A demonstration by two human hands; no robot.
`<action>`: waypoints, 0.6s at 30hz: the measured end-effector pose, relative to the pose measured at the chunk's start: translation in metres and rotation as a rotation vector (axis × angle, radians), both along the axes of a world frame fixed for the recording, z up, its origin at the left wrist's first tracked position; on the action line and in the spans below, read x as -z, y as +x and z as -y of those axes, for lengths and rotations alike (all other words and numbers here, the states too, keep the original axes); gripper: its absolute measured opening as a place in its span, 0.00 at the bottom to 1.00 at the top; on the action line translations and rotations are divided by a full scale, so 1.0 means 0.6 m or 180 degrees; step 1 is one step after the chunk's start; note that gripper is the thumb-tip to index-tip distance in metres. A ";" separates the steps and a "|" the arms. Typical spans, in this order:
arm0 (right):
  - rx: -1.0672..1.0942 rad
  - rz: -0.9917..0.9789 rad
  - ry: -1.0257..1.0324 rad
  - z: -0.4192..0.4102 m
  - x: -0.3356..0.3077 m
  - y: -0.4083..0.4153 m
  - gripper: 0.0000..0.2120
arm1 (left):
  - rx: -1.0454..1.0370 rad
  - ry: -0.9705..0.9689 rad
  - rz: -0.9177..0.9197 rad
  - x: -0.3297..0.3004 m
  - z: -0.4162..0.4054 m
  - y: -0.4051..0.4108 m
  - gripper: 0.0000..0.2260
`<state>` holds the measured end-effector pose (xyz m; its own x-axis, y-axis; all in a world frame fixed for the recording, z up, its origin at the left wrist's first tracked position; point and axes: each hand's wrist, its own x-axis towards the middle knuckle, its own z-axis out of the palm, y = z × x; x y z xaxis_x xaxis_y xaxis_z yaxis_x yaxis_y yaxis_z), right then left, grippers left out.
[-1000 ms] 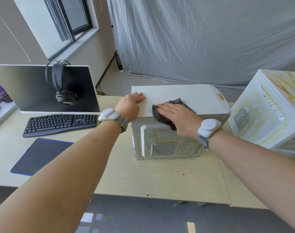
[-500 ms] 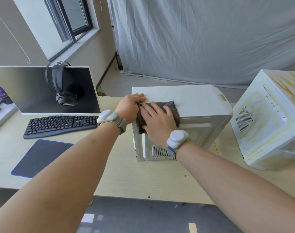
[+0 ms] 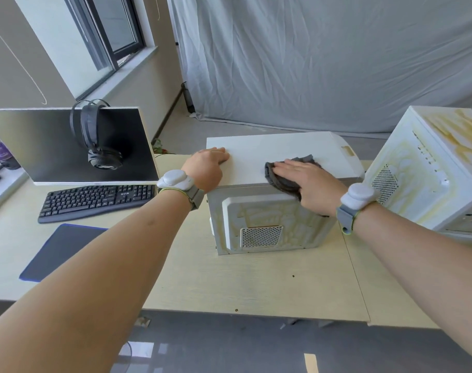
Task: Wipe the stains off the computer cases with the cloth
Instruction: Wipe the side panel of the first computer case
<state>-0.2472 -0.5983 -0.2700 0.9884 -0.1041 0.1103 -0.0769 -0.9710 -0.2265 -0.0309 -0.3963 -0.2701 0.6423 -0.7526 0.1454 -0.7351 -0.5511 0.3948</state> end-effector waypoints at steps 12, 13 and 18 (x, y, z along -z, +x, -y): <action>0.0219 0.0271 -0.1063 -0.100 0.039 0.043 0.36 | -0.0384 0.1063 0.0981 -0.043 0.072 -0.081 0.05; 0.0203 0.0300 -0.1114 -0.086 0.038 0.035 0.37 | -0.0393 0.1086 0.1034 -0.034 0.072 -0.085 0.07; 0.0201 0.0277 -0.0854 -0.004 0.028 -0.020 0.36 | -0.0540 0.0945 0.1088 -0.022 0.070 -0.078 0.06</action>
